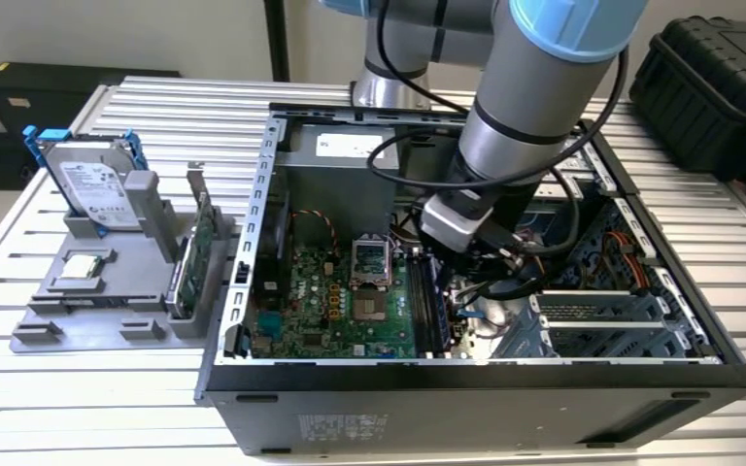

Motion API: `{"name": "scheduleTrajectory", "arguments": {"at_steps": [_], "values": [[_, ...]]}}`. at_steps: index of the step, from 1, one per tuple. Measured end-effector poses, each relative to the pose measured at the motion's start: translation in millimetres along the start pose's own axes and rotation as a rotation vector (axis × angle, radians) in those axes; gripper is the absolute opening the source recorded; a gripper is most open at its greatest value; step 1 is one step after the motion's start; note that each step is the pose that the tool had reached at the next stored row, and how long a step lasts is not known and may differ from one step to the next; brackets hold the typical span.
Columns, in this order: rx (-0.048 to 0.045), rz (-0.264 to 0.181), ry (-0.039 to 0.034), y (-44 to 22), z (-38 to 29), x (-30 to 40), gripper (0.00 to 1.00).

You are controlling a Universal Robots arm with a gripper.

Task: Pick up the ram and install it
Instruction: 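Press down the ram until it locks into place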

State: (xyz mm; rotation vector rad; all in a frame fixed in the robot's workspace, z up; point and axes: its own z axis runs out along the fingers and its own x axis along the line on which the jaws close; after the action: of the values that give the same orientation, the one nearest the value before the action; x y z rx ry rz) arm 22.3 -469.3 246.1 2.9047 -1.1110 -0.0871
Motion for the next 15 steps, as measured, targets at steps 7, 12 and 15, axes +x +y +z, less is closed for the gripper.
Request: {"name": "scheduleTrajectory", "arguments": {"at_steps": [7,12,15], "values": [[0.0035,0.084,-0.0041,0.1,0.2,-0.1,0.0],[0.0061,0.146,-0.0071,0.2,0.4,-0.2,0.0],[0.0077,0.185,-0.009,0.2,0.5,-0.2,0.0]]}}
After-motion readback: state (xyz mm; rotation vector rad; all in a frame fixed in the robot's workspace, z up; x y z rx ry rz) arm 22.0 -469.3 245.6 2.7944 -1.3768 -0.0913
